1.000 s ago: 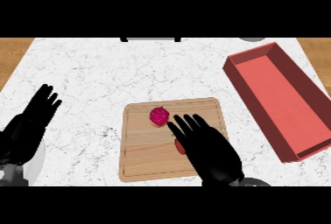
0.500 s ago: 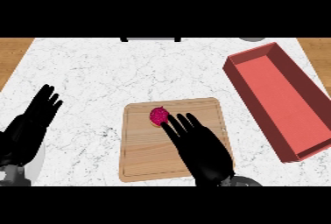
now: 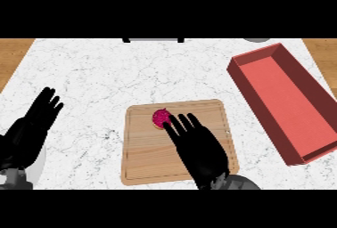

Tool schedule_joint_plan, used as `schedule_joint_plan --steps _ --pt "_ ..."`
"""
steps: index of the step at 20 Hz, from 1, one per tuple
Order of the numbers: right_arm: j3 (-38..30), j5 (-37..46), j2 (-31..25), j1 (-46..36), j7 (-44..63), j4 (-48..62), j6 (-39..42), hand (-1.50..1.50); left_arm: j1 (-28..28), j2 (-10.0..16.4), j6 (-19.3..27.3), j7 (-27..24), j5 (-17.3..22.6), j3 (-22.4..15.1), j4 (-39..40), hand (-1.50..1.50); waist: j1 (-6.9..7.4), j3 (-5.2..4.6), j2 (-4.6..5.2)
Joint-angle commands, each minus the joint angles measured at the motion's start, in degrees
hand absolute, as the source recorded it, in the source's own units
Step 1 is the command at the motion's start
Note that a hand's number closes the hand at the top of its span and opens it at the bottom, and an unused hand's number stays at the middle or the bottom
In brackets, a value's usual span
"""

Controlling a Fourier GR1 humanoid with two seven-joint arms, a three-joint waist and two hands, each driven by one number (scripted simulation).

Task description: Pick the bell pepper from the cutting board and place it in the cardboard box

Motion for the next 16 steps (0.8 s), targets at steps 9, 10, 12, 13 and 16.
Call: schedule_joint_plan --steps 9,10,12,13,16 --pt "-1.1 4.0 -0.04 0.53 -1.8 4.75 -1.24 -1.5 0.77 -0.31 -4.31 2.1 0.07 3.9 -1.57 0.0 0.06 0.01 -0.02" --pt "-0.41 5.61 2.93 -0.51 -0.62 8.13 -2.91 -1.5 0.31 -2.85 -2.99 -0.9 -2.72 2.37 1.89 0.0 0.03 0.0 0.01" --pt "0.66 6.09 -1.23 4.46 -2.89 5.25 -4.88 -1.5 -0.95 -1.97 -3.4 1.14 -2.1 3.23 0.76 0.0 -0.11 0.01 -0.01" --pt "-2.78 5.93 2.36 -2.83 -2.8 10.32 -1.58 -1.5 -1.21 -2.53 -4.28 -1.85 -2.59 3.45 3.46 0.0 0.02 0.0 0.03" --pt "-0.78 7.43 3.14 0.96 -1.98 9.87 -3.37 -1.5 -1.93 -3.44 -3.74 0.81 -3.1 3.27 1.68 0.0 -0.03 0.0 0.01"
